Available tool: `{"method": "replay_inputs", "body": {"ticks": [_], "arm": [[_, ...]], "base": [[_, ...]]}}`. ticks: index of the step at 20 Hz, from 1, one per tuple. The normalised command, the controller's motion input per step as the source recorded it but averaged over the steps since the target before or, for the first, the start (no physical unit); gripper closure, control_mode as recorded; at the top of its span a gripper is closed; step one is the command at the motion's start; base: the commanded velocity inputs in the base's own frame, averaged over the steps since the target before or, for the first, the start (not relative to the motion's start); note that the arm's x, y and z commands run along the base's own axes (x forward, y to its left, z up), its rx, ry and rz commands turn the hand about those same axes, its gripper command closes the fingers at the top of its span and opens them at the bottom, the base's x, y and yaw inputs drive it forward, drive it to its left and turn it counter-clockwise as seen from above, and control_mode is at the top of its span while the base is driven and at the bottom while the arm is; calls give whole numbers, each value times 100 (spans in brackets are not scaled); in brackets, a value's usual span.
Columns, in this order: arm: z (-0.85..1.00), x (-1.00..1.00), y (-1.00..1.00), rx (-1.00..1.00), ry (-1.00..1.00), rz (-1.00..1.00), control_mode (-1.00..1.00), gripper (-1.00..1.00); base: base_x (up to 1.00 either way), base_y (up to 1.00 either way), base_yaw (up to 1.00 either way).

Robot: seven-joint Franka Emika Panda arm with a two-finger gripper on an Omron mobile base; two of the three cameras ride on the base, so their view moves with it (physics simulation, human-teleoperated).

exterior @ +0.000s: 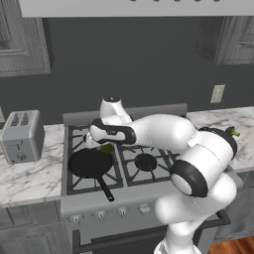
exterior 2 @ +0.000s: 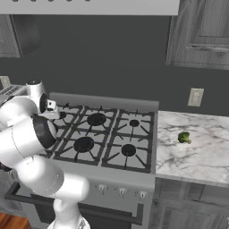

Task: Put the lime and broccoli in the pan. Then turn on the front left burner and set the heat to medium.

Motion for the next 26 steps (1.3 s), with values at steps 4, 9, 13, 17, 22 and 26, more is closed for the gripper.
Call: {"method": "replay_inputs", "body": {"ticks": [4,9,13,17,22,26], "arm": [[-29,0,3,-7,0,0,-100,100],[-28,0,16,-3,0,-1,-100,100],[-19,2,27,0,0,-3,-100,100],[-12,16,21,0,0,-6,-100,100],[-18,20,1,-2,0,-12,-100,100],[-3,12,0,0,0,-14,-100,100]], "base": [[0,0,0],[0,0,0],[0,0,0],[0,0,0],[0,0,0],[0,0,0]]}}
